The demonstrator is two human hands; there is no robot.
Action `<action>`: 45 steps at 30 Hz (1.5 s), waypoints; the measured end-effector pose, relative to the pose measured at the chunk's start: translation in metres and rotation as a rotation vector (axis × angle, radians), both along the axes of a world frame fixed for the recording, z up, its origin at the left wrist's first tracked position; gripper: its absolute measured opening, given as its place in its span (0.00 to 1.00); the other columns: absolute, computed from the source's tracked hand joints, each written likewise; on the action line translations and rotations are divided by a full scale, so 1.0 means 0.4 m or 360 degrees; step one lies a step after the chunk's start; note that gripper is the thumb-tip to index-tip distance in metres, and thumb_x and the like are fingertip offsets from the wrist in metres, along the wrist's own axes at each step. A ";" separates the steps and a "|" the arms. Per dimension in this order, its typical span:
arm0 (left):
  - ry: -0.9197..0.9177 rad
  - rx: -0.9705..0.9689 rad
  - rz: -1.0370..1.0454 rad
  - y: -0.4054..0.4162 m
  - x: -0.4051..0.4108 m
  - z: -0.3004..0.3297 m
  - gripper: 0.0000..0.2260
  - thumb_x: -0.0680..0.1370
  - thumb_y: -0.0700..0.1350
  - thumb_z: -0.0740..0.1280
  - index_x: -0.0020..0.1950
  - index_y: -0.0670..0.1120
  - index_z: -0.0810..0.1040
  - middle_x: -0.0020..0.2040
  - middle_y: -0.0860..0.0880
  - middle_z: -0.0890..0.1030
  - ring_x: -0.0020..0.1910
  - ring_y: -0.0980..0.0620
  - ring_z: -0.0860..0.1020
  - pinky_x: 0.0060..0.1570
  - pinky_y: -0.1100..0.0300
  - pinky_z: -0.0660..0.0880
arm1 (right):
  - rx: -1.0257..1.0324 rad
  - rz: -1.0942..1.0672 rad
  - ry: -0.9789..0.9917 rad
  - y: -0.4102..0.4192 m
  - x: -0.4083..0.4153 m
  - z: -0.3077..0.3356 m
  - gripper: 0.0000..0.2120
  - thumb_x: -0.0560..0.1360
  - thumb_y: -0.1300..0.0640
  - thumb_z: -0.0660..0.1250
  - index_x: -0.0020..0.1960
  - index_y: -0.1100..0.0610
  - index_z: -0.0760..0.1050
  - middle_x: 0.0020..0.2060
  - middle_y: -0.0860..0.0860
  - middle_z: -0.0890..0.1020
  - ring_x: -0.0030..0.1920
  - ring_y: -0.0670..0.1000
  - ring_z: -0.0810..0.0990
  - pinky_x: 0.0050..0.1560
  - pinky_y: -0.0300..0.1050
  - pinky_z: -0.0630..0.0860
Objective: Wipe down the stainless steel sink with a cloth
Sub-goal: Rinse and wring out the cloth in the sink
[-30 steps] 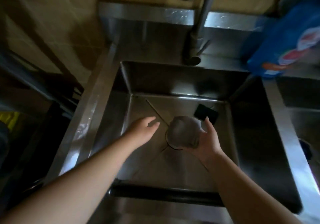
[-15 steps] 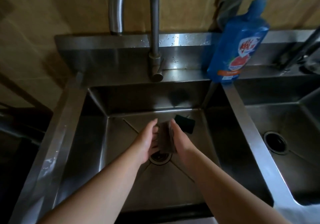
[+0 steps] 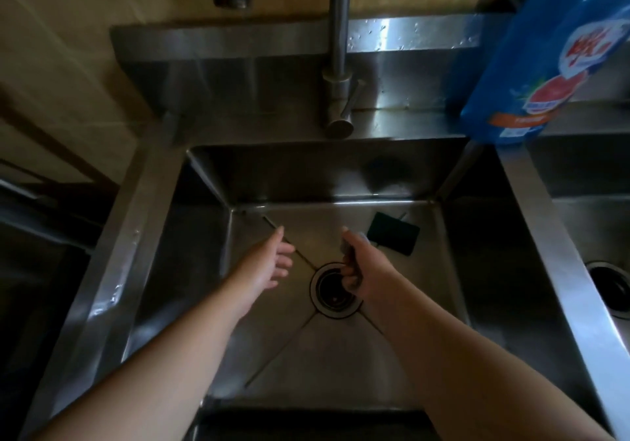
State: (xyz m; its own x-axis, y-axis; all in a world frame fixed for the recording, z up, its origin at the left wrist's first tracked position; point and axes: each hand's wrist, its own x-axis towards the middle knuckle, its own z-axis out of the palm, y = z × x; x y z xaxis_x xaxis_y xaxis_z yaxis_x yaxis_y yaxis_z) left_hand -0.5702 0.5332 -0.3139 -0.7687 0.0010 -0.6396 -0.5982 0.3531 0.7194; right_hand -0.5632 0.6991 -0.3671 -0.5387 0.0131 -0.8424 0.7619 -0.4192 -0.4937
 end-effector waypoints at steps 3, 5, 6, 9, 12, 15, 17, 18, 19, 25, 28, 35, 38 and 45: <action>-0.0046 -0.0069 0.0044 -0.035 0.003 -0.010 0.21 0.80 0.56 0.47 0.52 0.46 0.75 0.47 0.46 0.76 0.47 0.48 0.74 0.50 0.55 0.67 | 0.0164 0.0139 -0.0059 -0.009 -0.018 0.000 0.17 0.73 0.44 0.66 0.31 0.53 0.69 0.24 0.47 0.68 0.22 0.45 0.63 0.21 0.36 0.62; -0.0045 -0.0068 0.0065 -0.047 0.005 -0.012 0.21 0.80 0.57 0.47 0.52 0.46 0.75 0.45 0.47 0.76 0.44 0.50 0.74 0.46 0.56 0.67 | 0.0335 0.0243 -0.0080 -0.025 -0.031 0.002 0.16 0.75 0.46 0.64 0.33 0.53 0.68 0.25 0.48 0.67 0.23 0.47 0.62 0.21 0.37 0.61; -0.0041 -0.0070 0.0068 -0.051 0.007 -0.013 0.22 0.80 0.57 0.47 0.52 0.45 0.75 0.44 0.47 0.76 0.42 0.51 0.74 0.43 0.58 0.67 | 0.0393 0.0268 -0.0080 -0.033 -0.036 0.005 0.16 0.76 0.48 0.62 0.33 0.53 0.68 0.25 0.49 0.66 0.23 0.47 0.62 0.21 0.37 0.61; -0.0014 -0.0089 0.0058 -0.053 0.012 -0.023 0.22 0.80 0.57 0.47 0.54 0.45 0.76 0.43 0.48 0.76 0.42 0.51 0.74 0.41 0.59 0.67 | 0.0496 0.0324 -0.0051 -0.050 -0.045 0.006 0.14 0.78 0.51 0.59 0.35 0.55 0.66 0.26 0.50 0.67 0.25 0.48 0.63 0.23 0.39 0.62; -0.0018 -0.0090 0.0071 -0.047 0.015 -0.030 0.24 0.80 0.56 0.47 0.55 0.43 0.76 0.46 0.46 0.76 0.41 0.51 0.74 0.38 0.60 0.66 | 0.0569 0.0385 -0.0007 -0.064 -0.049 0.010 0.13 0.79 0.52 0.58 0.36 0.55 0.66 0.28 0.51 0.67 0.26 0.48 0.63 0.24 0.40 0.62; -0.0021 -0.0088 0.0062 -0.038 0.018 -0.036 0.24 0.80 0.55 0.48 0.56 0.41 0.77 0.46 0.44 0.76 0.38 0.52 0.74 0.35 0.62 0.64 | 0.0570 0.0397 0.0002 -0.078 -0.048 0.014 0.12 0.79 0.52 0.57 0.38 0.55 0.66 0.30 0.51 0.68 0.27 0.48 0.64 0.24 0.40 0.63; -0.0036 -0.0063 0.0087 -0.036 0.020 -0.037 0.23 0.80 0.55 0.49 0.54 0.41 0.77 0.43 0.45 0.77 0.36 0.52 0.73 0.34 0.61 0.65 | 0.0584 0.0381 -0.0007 -0.084 -0.046 0.015 0.12 0.79 0.52 0.57 0.38 0.55 0.66 0.30 0.51 0.68 0.27 0.48 0.65 0.25 0.40 0.64; -0.0035 -0.0058 0.0092 -0.036 0.021 -0.038 0.23 0.80 0.56 0.50 0.53 0.42 0.78 0.41 0.47 0.77 0.36 0.53 0.73 0.36 0.61 0.65 | 0.0594 0.0367 -0.0009 -0.087 -0.045 0.017 0.12 0.79 0.51 0.57 0.38 0.55 0.66 0.30 0.51 0.68 0.27 0.48 0.65 0.25 0.40 0.64; -0.0029 -0.0055 0.0088 -0.035 0.022 -0.040 0.22 0.80 0.56 0.50 0.50 0.43 0.78 0.39 0.48 0.76 0.36 0.53 0.74 0.37 0.60 0.66 | 0.0603 0.0354 -0.0009 -0.091 -0.043 0.021 0.13 0.79 0.51 0.58 0.38 0.55 0.66 0.30 0.51 0.68 0.27 0.48 0.65 0.26 0.40 0.64; 0.0039 0.0008 0.0073 -0.019 0.034 -0.034 0.15 0.78 0.54 0.57 0.40 0.49 0.77 0.42 0.47 0.79 0.38 0.52 0.75 0.37 0.60 0.68 | 0.0509 0.0260 0.0125 -0.108 -0.020 0.043 0.15 0.78 0.45 0.59 0.38 0.54 0.69 0.29 0.50 0.69 0.27 0.48 0.66 0.29 0.40 0.66; 0.0028 0.0016 0.0106 0.005 0.042 -0.025 0.14 0.77 0.55 0.59 0.40 0.49 0.77 0.43 0.47 0.80 0.42 0.50 0.77 0.44 0.58 0.71 | 0.0187 0.0199 0.0144 -0.117 0.007 0.062 0.21 0.75 0.39 0.58 0.45 0.56 0.77 0.35 0.53 0.79 0.40 0.55 0.79 0.52 0.49 0.76; -0.0078 0.0122 0.0136 0.066 0.065 -0.022 0.17 0.76 0.55 0.63 0.54 0.44 0.79 0.49 0.46 0.80 0.47 0.48 0.78 0.43 0.60 0.72 | -0.0139 -0.0162 -0.0044 -0.098 0.065 0.088 0.18 0.79 0.46 0.56 0.53 0.59 0.76 0.46 0.59 0.82 0.47 0.56 0.80 0.46 0.50 0.77; 0.0047 -0.0011 0.0112 0.077 0.066 -0.031 0.13 0.77 0.50 0.63 0.50 0.41 0.79 0.51 0.41 0.81 0.50 0.45 0.78 0.49 0.56 0.73 | -0.0372 -0.0238 -0.0045 -0.062 0.083 0.100 0.18 0.79 0.47 0.56 0.52 0.59 0.77 0.45 0.59 0.82 0.47 0.57 0.81 0.40 0.49 0.76; 0.0036 -0.0090 -0.0022 0.036 0.050 -0.054 0.11 0.77 0.52 0.61 0.48 0.45 0.76 0.43 0.47 0.80 0.46 0.48 0.77 0.47 0.57 0.70 | -0.0482 -0.0325 -0.0034 0.048 0.125 0.097 0.23 0.80 0.45 0.53 0.66 0.58 0.71 0.60 0.61 0.77 0.59 0.59 0.76 0.51 0.52 0.74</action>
